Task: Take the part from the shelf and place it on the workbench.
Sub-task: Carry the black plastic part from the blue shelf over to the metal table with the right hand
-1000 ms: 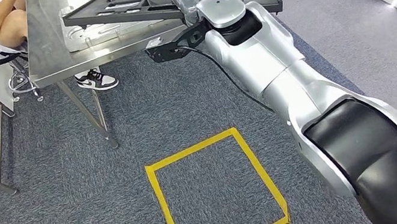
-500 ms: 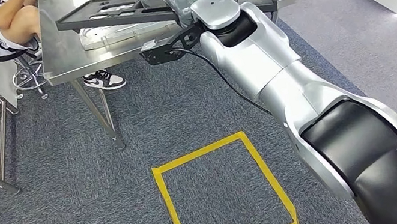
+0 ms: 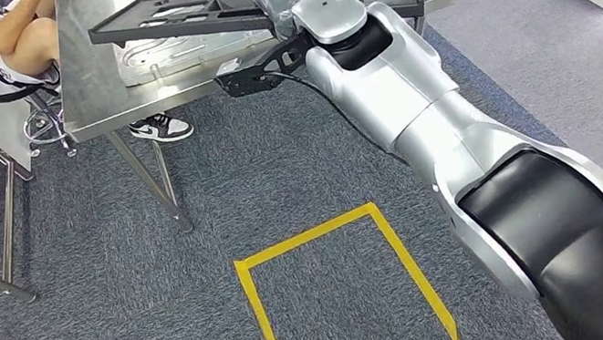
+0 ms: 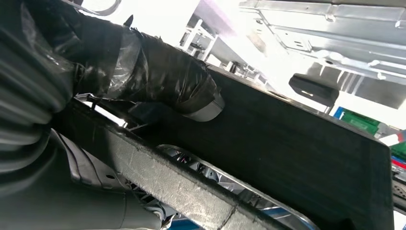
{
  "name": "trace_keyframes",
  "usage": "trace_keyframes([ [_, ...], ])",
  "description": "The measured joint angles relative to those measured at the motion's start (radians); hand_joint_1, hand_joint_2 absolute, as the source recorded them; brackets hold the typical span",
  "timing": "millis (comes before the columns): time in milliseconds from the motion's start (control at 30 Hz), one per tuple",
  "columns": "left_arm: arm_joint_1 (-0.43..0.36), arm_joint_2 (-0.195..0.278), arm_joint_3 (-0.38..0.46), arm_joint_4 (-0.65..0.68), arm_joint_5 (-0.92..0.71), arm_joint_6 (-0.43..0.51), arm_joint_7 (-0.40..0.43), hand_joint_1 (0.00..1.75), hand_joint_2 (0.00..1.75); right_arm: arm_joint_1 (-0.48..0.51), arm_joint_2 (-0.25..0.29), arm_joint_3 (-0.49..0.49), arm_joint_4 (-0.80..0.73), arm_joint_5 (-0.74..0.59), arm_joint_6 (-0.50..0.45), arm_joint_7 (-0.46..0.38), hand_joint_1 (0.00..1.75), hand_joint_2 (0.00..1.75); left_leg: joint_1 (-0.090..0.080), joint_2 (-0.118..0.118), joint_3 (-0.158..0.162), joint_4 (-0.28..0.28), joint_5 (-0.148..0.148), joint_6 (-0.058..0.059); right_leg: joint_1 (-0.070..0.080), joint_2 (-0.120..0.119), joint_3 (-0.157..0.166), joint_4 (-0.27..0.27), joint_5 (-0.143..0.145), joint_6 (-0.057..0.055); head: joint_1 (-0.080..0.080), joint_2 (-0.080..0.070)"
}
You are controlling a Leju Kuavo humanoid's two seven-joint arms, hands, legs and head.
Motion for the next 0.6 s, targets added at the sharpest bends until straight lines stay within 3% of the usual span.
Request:
trace_keyframes([
  [67, 0.0, 0.001, 0.0, 0.0, -0.002, 0.003, 0.001, 0.0, 1.75, -0.002, 0.001, 0.0, 0.0, 0.0, 0.0, 0.001, 1.75, 1.75, 0.005, 0.002, 0.049, -0.121, 0.064, -0.011, -0.007, 0.001, 0.004, 0.014, -0.016, 0.015, 0.0, 0.0],
  [100, 0.0, 0.001, 0.0, 0.0, -0.002, 0.004, 0.002, 0.0, 1.75, -0.003, 0.001, 0.0, 0.0, 0.001, 0.0, 0.002, 1.75, 1.75, 0.004, 0.002, 0.067, -0.161, 0.075, -0.01, -0.008, 0.001, 0.003, 0.02, -0.022, 0.022, 0.0, 0.0],
  [267, -0.002, 0.004, -0.001, 0.0, -0.002, 0.005, 0.006, 0.0, 1.75, -0.006, 0.0, 0.0, 0.0, 0.001, -0.001, 0.006, 1.75, 1.75, -0.003, -0.002, 0.082, -0.188, 0.066, 0.028, -0.01, 0.003, -0.008, 0.038, -0.038, 0.046, 0.0, 0.0],
  [333, -0.003, 0.005, -0.001, 0.0, -0.004, 0.006, 0.006, 0.0, 1.75, -0.008, -0.001, 0.0, 0.0, 0.002, -0.001, 0.006, 1.75, 1.75, -0.004, -0.002, 0.091, -0.193, 0.064, 0.042, -0.01, 0.003, -0.048, 0.12, -0.079, 0.049, 0.001, 0.0],
  [400, -0.004, 0.006, -0.001, 0.0, -0.006, 0.006, 0.007, 0.0, 1.75, -0.008, -0.003, 0.0, 0.001, 0.002, 0.0, 0.006, 1.75, 1.75, -0.009, -0.001, 0.097, -0.194, 0.058, 0.052, -0.008, 0.004, -0.119, 0.248, -0.121, 0.047, 0.001, 0.0],
  [433, -0.004, 0.006, -0.001, 0.0, -0.007, 0.006, 0.007, 0.0, 1.75, -0.007, -0.004, 0.0, 0.002, 0.002, 0.0, 0.007, 1.75, 1.75, -0.011, -0.002, 0.101, -0.193, 0.055, 0.055, -0.006, 0.004, -0.146, 0.288, -0.124, 0.046, 0.001, 0.0],
  [467, -0.004, 0.006, -0.001, 0.0, -0.008, 0.006, 0.008, 0.0, 1.75, -0.005, -0.005, 0.0, 0.002, 0.002, 0.0, 0.007, 1.75, 1.75, -0.014, -0.002, 0.105, -0.193, 0.052, 0.057, -0.005, 0.004, -0.157, 0.295, -0.11, 0.043, 0.001, 0.0],
  [500, -0.004, 0.006, -0.001, 0.0, -0.009, 0.005, 0.008, 0.0, 1.75, -0.005, -0.005, 0.0, 0.003, 0.002, 0.0, 0.007, 1.75, 1.75, -0.016, -0.004, 0.111, -0.193, 0.049, 0.058, -0.004, 0.004, -0.147, 0.262, -0.078, 0.037, 0.001, 0.0],
  [533, -0.004, 0.006, -0.001, 0.0, -0.01, 0.005, 0.009, 0.0, 1.75, -0.005, -0.005, 0.0, 0.003, 0.002, 0.0, 0.008, 1.75, 1.75, -0.017, -0.006, 0.116, -0.193, 0.045, 0.058, 0.0, 0.004, -0.123, 0.2, -0.037, 0.03, 0.001, 0.0],
  [600, -0.004, 0.005, -0.002, 0.0, -0.011, 0.005, 0.009, 0.0, 1.75, -0.008, -0.006, 0.0, 0.003, 0.002, 0.0, 0.01, 1.75, 1.75, -0.02, -0.009, 0.122, -0.193, 0.039, 0.053, 0.009, 0.004, -0.069, 0.078, 0.015, 0.014, 0.001, 0.0],
])
